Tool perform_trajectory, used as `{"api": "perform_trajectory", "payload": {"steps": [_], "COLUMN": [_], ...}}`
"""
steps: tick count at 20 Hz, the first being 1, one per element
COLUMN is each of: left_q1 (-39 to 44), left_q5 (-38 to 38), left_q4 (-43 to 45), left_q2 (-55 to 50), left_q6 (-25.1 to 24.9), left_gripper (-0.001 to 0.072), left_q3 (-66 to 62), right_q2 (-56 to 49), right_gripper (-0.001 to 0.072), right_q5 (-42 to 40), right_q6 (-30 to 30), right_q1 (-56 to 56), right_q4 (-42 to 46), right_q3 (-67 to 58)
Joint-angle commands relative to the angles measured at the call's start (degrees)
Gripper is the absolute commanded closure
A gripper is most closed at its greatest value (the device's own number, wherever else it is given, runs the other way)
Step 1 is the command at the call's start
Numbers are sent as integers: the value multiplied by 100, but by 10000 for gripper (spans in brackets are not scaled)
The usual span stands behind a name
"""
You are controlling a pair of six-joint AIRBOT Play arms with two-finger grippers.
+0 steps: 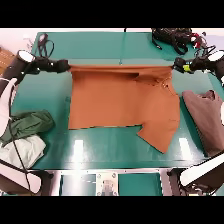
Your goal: Fold the shirts.
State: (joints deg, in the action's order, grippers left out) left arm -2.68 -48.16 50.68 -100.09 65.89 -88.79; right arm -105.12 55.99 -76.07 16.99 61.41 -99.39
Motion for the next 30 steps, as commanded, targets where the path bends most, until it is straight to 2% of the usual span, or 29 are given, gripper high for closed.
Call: {"api": "perform_trajectory", "payload": {"steps": [1, 4, 9, 10, 11, 12, 15, 16, 17, 18, 19, 20, 21, 23, 26, 27, 28, 29, 30], "left_q1": [72, 155, 356, 356, 326, 256, -46, -164, -269, -341, -374, -372, -348, -350, -350, -350, -350, -350, -348], "left_q5": [-748, -778, -804, -944, -1231, -1722, -3388, -3832, -4159, -4419, -4583, -4656, -4599, -4197, -3307, -3014, -2789, -2568, -2393], "left_q4": [450, 619, 584, 581, 597, 601, 601, 601, 603, 614, 656, 688, 763, 870, 868, 859, 844, 807, 656], "left_q2": [-155, -260, -463, -461, -461, -461, -450, -435, -363, -236, -81, 155, 435, 1161, 2448, 2863, 3178, 3432, 3598], "left_q6": [164, 461, 595, 706, 833, 1027, 1495, 1628, 1753, 1775, 1727, 1622, 1567, 1547, 1513, 1580, 1685, 1836, 1853], "left_gripper": [688, 688, 687, 567, 202, 68, 72, 72, 91, 336, 539, 659, 688, 688, 687, 649, 328, 25, 43], "left_q3": [227, 444, 455, 380, 245, 42, -664, -824, -850, -802, -680, -450, -146, 802, 2625, 3239, 3740, 4205, 4599], "right_q2": [-7, -7, -4, -2, 11, 46, 424, 595, 782, 1047, 1351, 1705, 2065, 2942, 4347, 4710, 5025, 5228, 5359], "right_gripper": [694, 694, 690, 592, 464, 402, 403, 461, 583, 671, 694, 694, 694, 695, 679, 545, 400, 380, 380], "right_q5": [1091, 1150, 1027, 1141, 1357, 1633, 2459, 2669, 2813, 2865, 2850, 2846, 2846, 2706, 2433, 2391, 2286, 2153, 1978], "right_q6": [-42, -105, -175, -221, -358, -476, -826, -852, -907, -951, -984, -992, -992, -1097, -1558, -1725, -1816, -1821, -1827], "right_q1": [-9, -7, -11, -11, 7, 37, 236, 317, 393, 476, 549, 627, 723, 1038, 1631, 1775, 1856, 1869, 1869], "right_q4": [1082, 1172, 1119, 1130, 1154, 1224, 1519, 1519, 1517, 1521, 1528, 1539, 1541, 1539, 1534, 1530, 1515, 1515, 1504], "right_q3": [48, 459, 737, 640, 492, 304, 15, 87, 258, 586, 1008, 1523, 2035, 3169, 4892, 5403, 5906, 6304, 6655]}}
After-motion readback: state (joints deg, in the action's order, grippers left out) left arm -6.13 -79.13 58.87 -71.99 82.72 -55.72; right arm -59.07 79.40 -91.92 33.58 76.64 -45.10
